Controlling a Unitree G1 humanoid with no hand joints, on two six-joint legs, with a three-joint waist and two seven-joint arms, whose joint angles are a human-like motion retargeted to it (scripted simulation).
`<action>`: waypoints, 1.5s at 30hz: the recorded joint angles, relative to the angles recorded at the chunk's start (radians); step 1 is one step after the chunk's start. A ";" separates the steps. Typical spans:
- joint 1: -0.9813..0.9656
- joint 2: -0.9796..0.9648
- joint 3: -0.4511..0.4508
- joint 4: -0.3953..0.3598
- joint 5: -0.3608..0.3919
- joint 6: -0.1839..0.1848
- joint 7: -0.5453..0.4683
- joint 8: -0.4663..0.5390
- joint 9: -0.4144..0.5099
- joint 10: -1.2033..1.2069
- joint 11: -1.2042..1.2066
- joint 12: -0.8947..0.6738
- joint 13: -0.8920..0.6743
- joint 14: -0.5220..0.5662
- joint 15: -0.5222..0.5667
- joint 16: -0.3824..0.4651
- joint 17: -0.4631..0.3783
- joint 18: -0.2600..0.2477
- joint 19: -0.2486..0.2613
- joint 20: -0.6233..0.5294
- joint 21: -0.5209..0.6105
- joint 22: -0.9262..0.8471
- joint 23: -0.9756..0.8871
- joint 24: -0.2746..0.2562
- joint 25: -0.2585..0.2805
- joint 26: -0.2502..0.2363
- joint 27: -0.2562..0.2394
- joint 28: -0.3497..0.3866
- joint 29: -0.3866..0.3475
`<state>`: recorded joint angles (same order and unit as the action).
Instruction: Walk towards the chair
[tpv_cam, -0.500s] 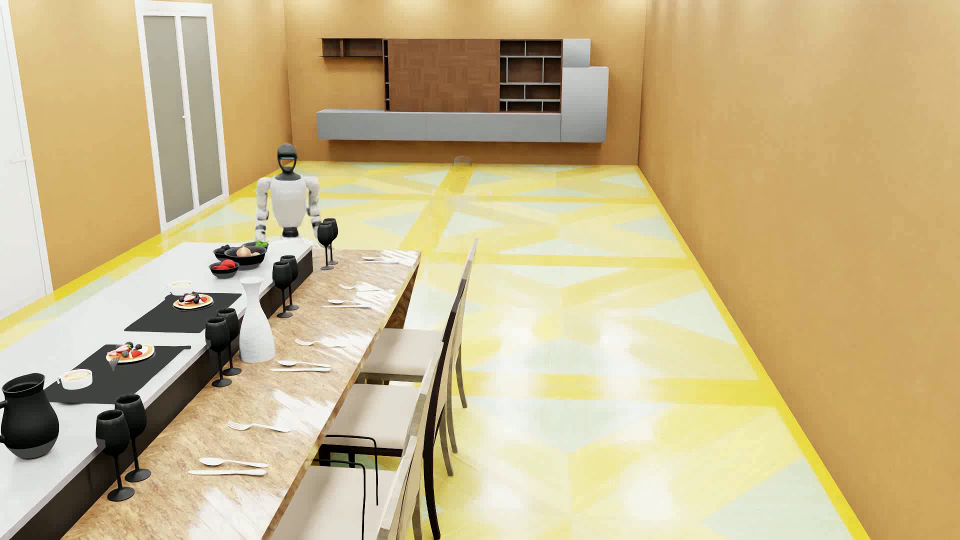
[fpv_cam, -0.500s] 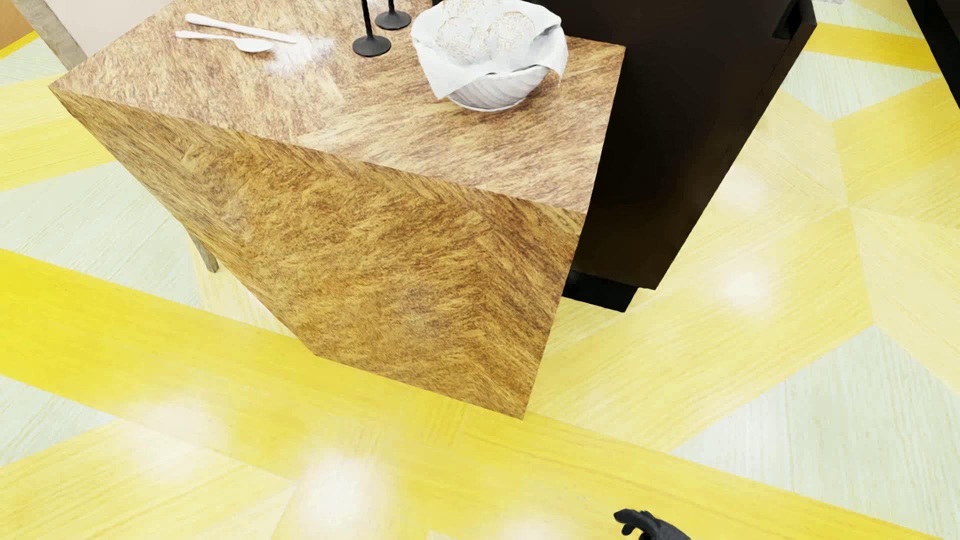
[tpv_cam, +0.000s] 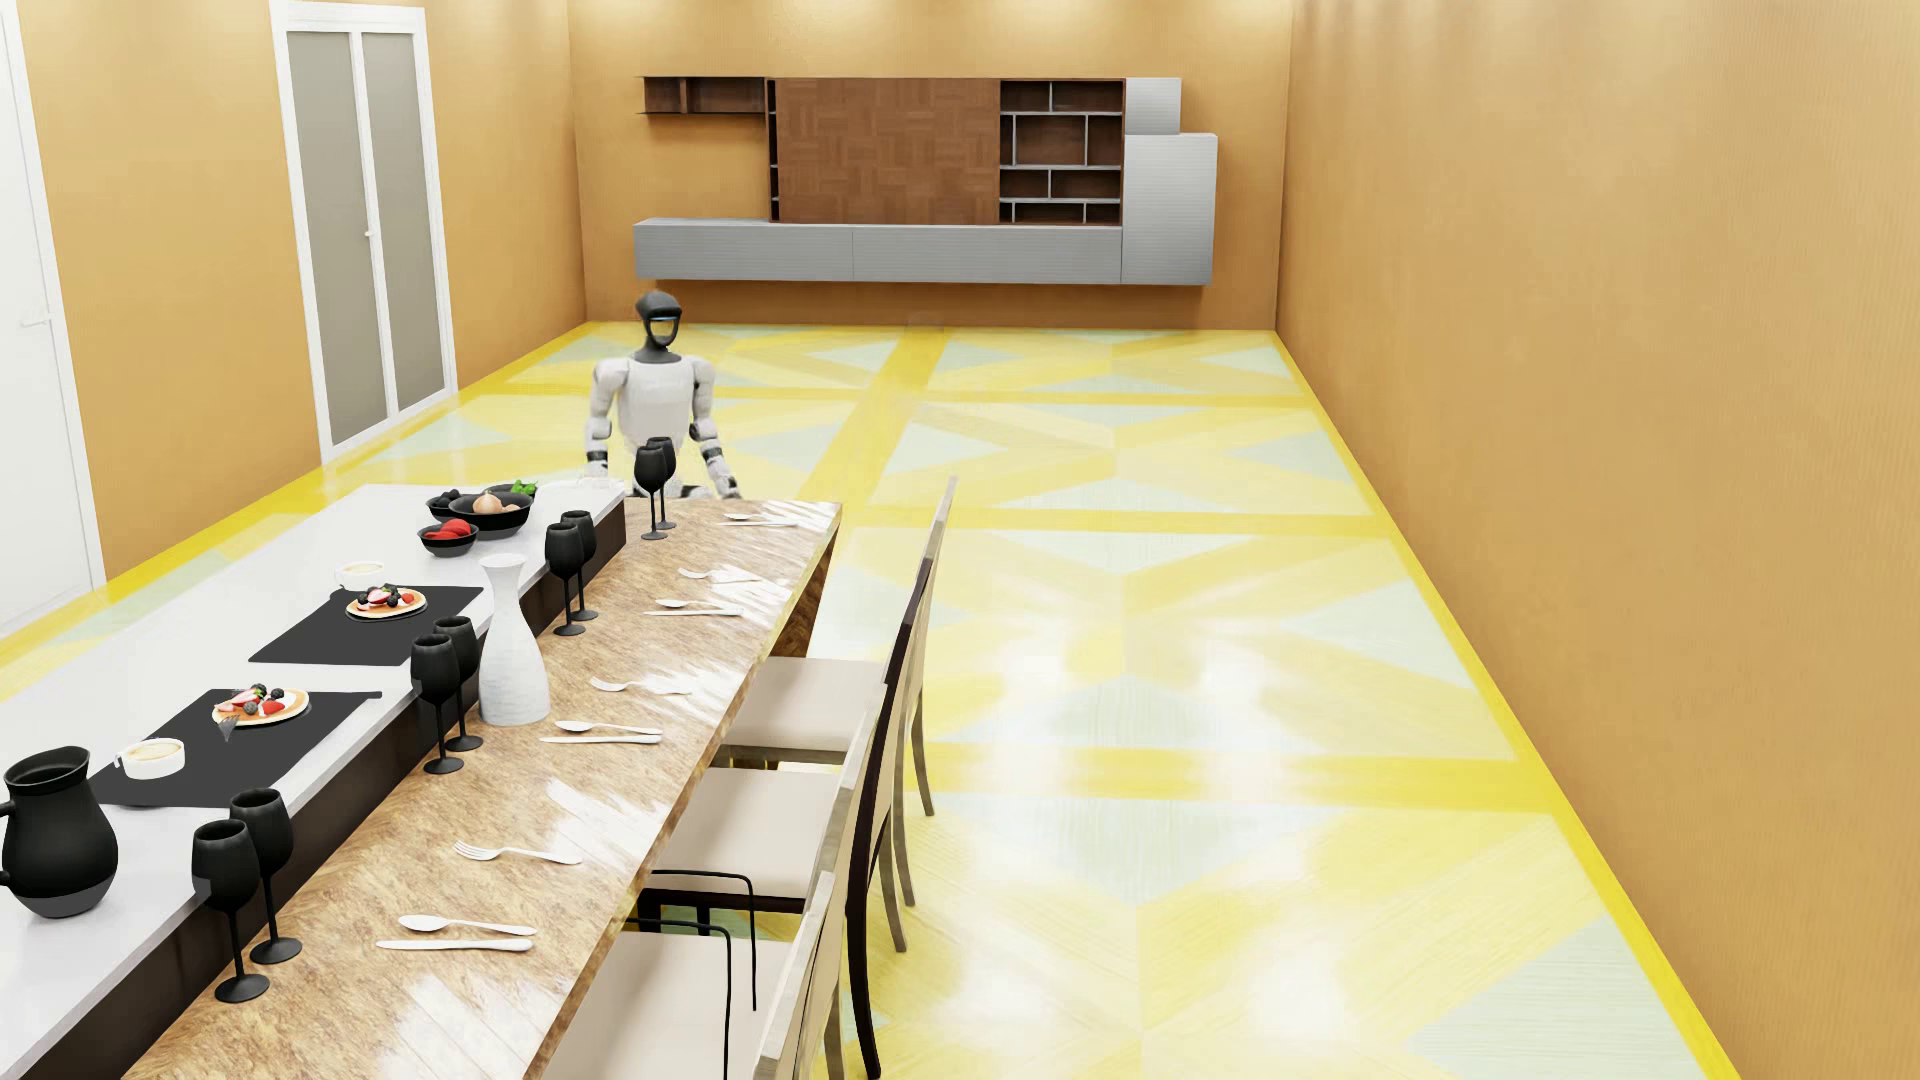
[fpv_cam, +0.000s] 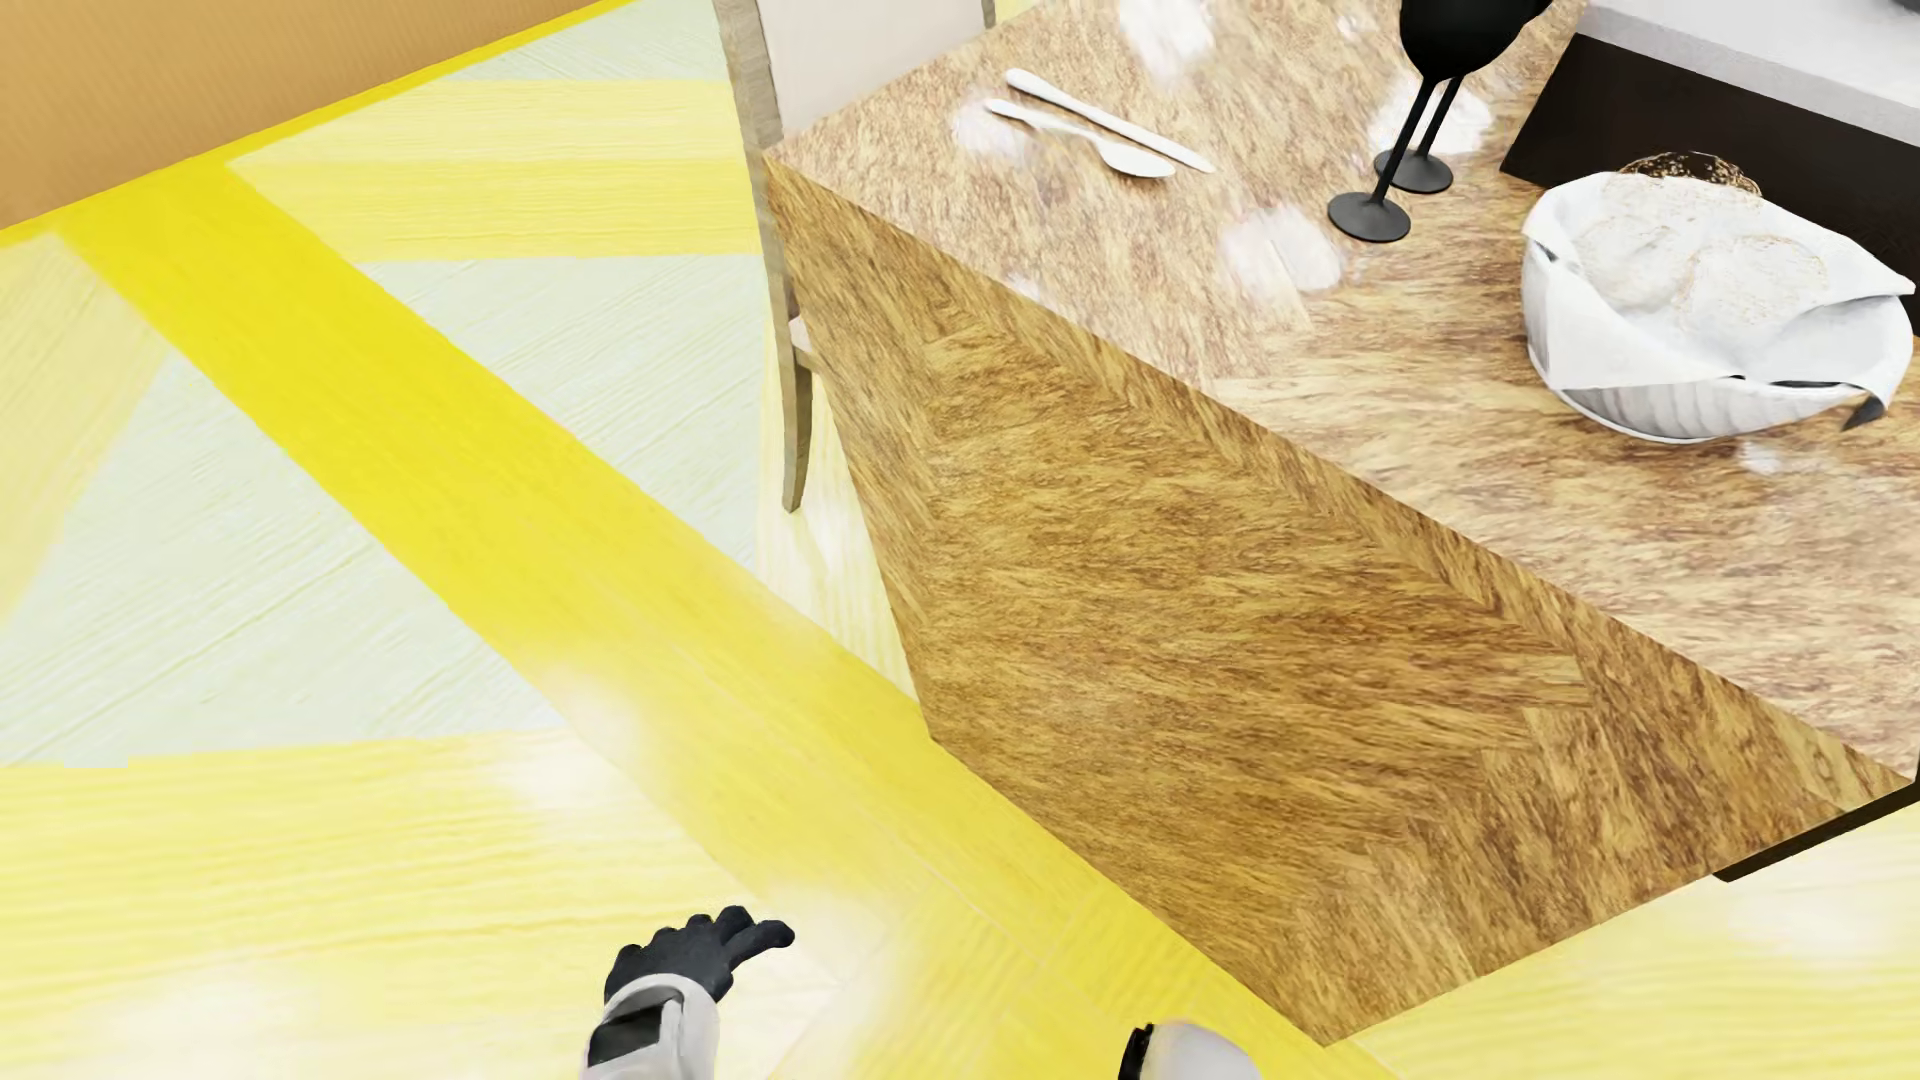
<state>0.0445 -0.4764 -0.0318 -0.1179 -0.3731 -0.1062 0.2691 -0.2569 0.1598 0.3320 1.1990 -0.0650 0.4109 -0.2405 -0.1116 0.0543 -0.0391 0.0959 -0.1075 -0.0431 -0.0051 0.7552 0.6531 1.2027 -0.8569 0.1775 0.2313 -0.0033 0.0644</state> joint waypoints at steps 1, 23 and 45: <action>0.022 -0.047 -0.010 -0.031 0.064 -0.002 -0.050 0.005 0.000 -0.020 -0.015 -0.028 0.014 -0.001 0.007 0.008 0.006 0.014 0.004 -0.047 0.020 -0.015 0.011 0.015 -0.015 -0.012 -0.006 -0.018 0.014; -0.355 0.430 0.065 0.400 0.342 0.155 0.021 -0.089 -0.028 0.606 -0.750 0.372 -0.250 0.175 -0.184 0.113 -0.018 -0.106 0.054 0.028 -0.019 0.005 -0.135 -0.116 -0.045 0.116 -0.128 -0.093 -0.046; -0.265 0.341 0.092 0.385 0.063 0.039 -0.024 -0.085 -0.027 0.048 -0.629 -0.173 0.055 0.174 0.018 0.381 -0.028 -0.215 0.183 0.123 -0.026 -0.287 0.149 -0.116 -0.069 -0.085 -0.025 -0.052 0.136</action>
<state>-0.2205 -0.1354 0.0599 0.2667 -0.3105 -0.0673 0.2454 -0.3416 0.1323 0.3801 0.5701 -0.2376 0.4663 -0.0668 -0.0936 0.4354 -0.0668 -0.1191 0.0753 0.0800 -0.0309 0.4682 0.8018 1.0863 -0.9260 0.0927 0.2059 -0.0556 0.2008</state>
